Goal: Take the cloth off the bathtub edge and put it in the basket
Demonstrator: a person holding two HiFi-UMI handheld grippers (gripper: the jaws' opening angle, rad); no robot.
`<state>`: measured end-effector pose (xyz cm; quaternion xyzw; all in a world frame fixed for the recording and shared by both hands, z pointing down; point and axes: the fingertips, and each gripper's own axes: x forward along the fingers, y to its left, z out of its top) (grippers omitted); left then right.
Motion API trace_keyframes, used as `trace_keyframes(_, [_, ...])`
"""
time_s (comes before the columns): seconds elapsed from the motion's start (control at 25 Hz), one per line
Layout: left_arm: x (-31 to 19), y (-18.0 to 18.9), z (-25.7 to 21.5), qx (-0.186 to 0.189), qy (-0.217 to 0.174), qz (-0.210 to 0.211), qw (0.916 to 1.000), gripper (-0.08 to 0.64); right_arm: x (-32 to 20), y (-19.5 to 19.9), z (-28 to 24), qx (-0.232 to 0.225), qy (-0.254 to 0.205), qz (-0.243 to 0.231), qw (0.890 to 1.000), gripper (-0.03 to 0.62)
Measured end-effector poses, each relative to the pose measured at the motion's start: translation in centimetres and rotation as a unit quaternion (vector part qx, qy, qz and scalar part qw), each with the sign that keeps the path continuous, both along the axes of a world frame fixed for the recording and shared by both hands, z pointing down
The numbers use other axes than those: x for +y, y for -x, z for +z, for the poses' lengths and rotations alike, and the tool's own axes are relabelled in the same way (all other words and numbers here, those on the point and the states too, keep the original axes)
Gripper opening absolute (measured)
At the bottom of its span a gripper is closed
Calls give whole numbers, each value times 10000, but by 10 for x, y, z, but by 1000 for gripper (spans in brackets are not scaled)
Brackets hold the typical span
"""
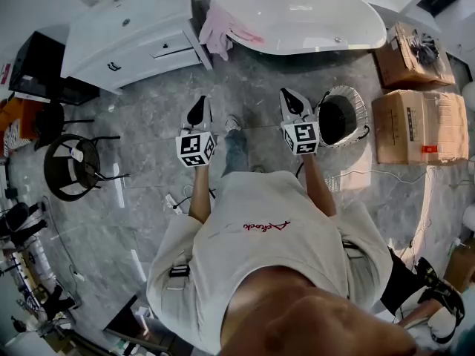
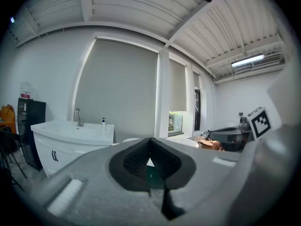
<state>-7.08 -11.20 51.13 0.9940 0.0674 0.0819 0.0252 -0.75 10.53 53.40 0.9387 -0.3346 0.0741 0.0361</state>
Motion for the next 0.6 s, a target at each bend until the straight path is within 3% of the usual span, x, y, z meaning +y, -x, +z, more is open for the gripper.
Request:
trace_keyframes(0.32, [-19, -38, 11, -54, 66, -20, 10000, 0, -17, -38, 1, 15, 27, -4, 10000, 6])
trace_keyframes(0.6, [-42, -100, 9, 20, 136, 74, 9999, 0, -41, -92, 0, 40, 121, 46, 9999, 6])
